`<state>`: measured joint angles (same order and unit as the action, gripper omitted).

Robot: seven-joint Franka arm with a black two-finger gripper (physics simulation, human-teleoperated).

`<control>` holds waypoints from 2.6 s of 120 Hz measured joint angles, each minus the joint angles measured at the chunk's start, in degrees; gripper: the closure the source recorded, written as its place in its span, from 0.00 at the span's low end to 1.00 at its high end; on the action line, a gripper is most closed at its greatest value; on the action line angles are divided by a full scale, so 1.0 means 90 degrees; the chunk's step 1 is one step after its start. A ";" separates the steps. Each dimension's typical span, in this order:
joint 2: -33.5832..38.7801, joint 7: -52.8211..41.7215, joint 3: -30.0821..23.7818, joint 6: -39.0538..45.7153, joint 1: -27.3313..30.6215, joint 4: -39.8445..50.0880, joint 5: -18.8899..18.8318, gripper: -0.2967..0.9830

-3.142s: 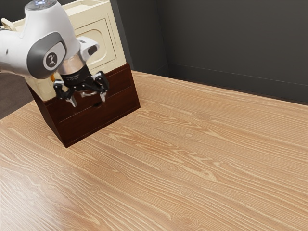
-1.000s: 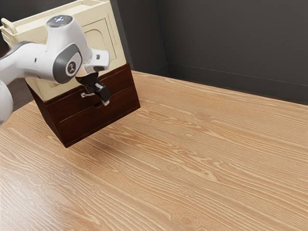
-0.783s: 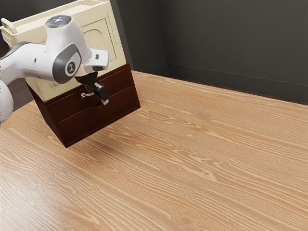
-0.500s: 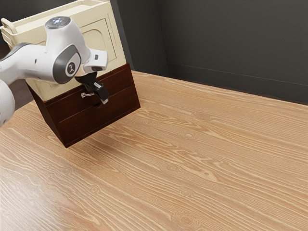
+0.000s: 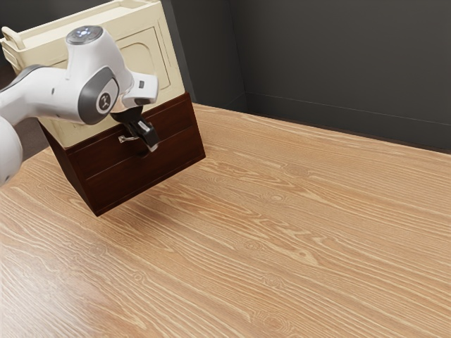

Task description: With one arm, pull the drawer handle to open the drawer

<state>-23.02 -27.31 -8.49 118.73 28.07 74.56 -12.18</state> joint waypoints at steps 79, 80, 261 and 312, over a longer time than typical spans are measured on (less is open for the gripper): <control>0.0120 0.0470 0.0012 0.0242 -0.0089 0.0319 -0.0034 0.68; 0.0131 0.0474 0.0012 0.0246 -0.0090 0.0332 -0.0034 0.68; 0.1356 0.1297 0.0025 0.1082 -0.0449 0.2098 -0.0137 0.68; 0.1619 0.1523 0.0004 0.1180 -0.0557 0.2462 -0.0139 0.69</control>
<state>-8.44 -13.60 -8.46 129.35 23.05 96.73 -13.42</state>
